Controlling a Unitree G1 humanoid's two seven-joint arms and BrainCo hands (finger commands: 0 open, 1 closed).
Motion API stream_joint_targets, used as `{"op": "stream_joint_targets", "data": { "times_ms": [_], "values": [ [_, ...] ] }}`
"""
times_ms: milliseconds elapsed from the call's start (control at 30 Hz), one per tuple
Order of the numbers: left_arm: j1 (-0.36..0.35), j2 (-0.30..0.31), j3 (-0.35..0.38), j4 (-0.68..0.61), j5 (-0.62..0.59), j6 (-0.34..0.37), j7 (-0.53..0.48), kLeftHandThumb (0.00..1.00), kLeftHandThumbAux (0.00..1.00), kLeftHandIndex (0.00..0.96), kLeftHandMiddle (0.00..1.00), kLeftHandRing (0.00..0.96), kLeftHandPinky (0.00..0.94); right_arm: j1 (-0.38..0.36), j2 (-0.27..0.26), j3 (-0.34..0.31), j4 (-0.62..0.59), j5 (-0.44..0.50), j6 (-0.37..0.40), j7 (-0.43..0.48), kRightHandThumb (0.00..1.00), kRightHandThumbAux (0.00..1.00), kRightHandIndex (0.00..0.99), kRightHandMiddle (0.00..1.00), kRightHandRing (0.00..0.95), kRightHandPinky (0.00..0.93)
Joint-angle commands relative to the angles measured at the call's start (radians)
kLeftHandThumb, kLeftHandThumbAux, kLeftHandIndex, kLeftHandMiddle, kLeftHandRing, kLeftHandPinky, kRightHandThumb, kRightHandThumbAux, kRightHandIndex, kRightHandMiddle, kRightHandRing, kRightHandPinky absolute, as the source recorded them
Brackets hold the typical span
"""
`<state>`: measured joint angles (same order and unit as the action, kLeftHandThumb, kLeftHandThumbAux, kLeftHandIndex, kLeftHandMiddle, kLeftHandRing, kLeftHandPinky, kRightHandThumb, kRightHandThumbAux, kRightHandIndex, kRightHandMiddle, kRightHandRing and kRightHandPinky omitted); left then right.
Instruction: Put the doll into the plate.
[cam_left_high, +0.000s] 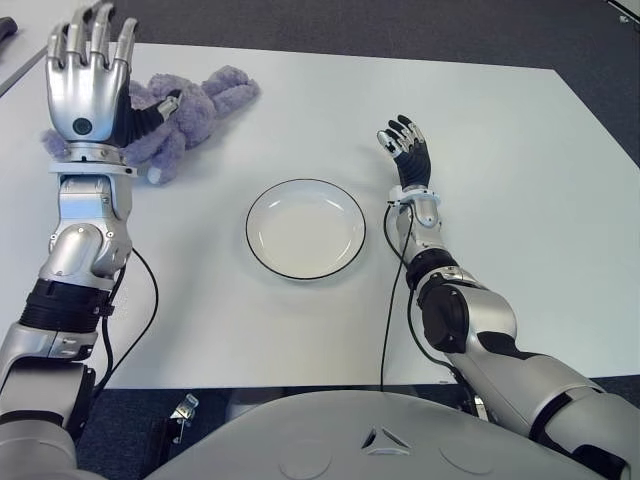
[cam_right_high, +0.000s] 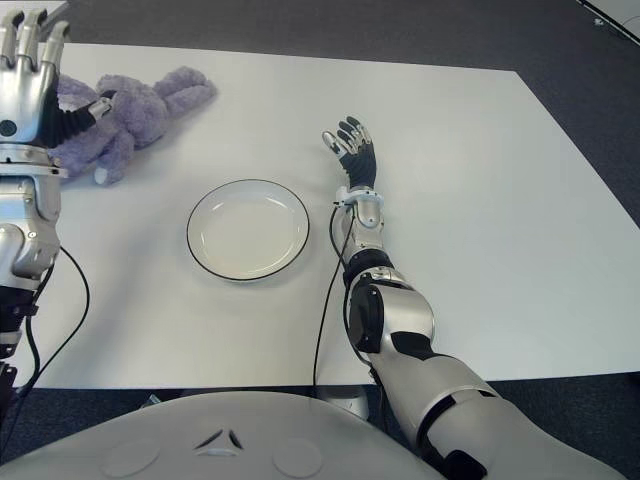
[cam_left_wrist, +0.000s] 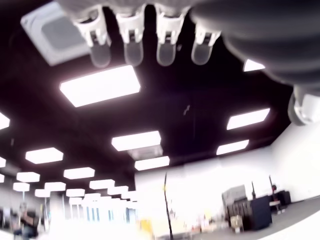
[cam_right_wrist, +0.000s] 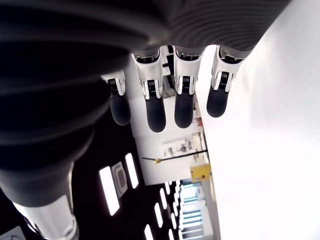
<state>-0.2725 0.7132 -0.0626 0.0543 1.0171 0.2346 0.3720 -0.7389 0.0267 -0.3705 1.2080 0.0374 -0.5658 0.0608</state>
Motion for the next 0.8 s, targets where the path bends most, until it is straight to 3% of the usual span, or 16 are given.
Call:
{"op": "stream_joint_targets", "data": {
  "times_ms": [33, 800],
  "values": [
    [-0.038, 0.001, 0.011, 0.124, -0.059, -0.059, 0.04, 0.253, 0.281, 0.0, 0.027, 0.0, 0.0, 0.235, 0.042, -0.015, 0.131, 0.02, 0.045, -0.001, 0.057, 0.73, 0.145, 0.177, 0.137, 0.122],
    [-0.208, -0.007, -0.03, 0.483, -0.121, -0.193, 0.172, 0.269, 0.295, 0.0, 0.041, 0.017, 0.0, 0.238, 0.037, -0.014, 0.129, 0.019, 0.037, -0.001, 0.029, 0.722, 0.123, 0.153, 0.123, 0.122]
  ]
}}
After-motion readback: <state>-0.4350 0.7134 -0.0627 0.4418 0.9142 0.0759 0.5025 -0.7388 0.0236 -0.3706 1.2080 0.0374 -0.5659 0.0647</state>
